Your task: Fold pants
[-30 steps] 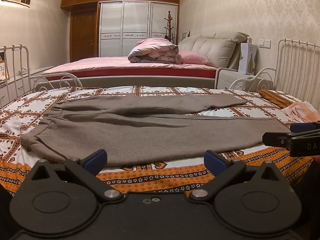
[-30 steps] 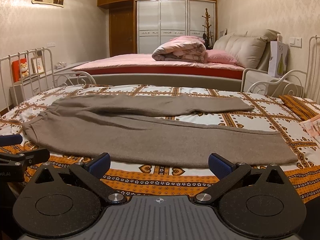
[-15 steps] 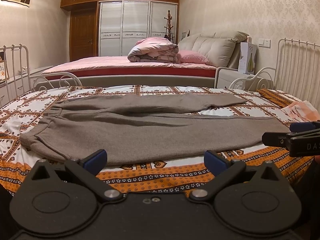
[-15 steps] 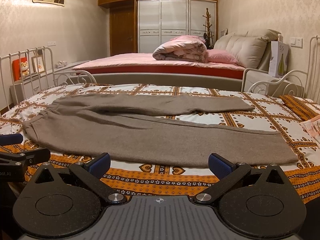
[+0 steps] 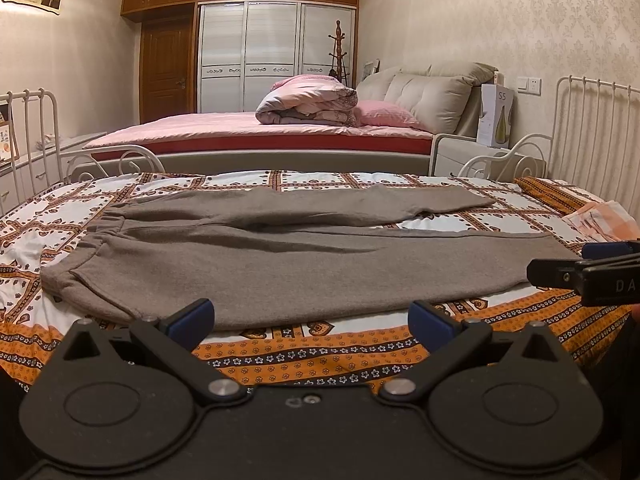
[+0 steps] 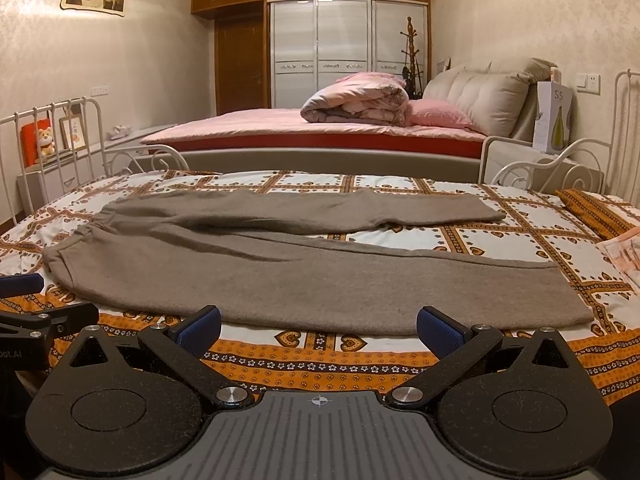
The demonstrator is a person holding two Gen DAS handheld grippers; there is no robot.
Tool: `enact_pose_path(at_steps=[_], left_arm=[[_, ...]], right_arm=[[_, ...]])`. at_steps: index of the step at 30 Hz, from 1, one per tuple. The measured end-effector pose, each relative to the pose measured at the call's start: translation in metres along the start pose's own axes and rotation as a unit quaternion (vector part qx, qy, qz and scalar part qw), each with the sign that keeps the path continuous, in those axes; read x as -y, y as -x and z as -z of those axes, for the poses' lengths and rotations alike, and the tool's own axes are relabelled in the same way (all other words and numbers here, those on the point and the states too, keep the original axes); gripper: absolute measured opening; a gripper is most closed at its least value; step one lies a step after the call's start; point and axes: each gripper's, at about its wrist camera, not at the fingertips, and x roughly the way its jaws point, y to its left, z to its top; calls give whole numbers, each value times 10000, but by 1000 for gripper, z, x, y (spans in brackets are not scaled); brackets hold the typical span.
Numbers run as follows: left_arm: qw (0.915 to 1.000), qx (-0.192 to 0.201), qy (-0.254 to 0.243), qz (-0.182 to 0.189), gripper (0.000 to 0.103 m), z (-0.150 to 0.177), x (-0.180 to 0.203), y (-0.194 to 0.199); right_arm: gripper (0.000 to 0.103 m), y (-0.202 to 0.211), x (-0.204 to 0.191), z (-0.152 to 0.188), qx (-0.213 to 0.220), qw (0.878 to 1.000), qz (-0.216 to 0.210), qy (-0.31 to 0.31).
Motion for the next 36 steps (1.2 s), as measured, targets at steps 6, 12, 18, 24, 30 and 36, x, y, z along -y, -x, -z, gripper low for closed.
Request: enact_pose_path(at_steps=[6, 12, 18, 24, 30, 36], left_arm=[[10000, 8, 0, -12, 97, 0, -1, 0], [10000, -3, 9, -26, 97, 1, -1, -2], [10000, -30, 77, -7, 97, 1, -1, -2], [9999, -48, 93, -29, 97, 2, -1, -3], [9999, -54, 88, -22, 97, 2, 0, -3], [9985, -193, 502, -106, 97, -4, -14, -3]], right_arm=[[103, 0, 0, 0, -2, 10000, -7, 30], [103, 1, 0, -1, 10, 10000, 12, 1], [103, 1, -1, 0, 2, 10000, -15, 10], [103, 1, 0, -1, -12, 10000, -27, -29], [103, -1, -1, 0, -24, 10000, -15, 2], [103, -1, 1, -2, -14, 10000, -82, -42]])
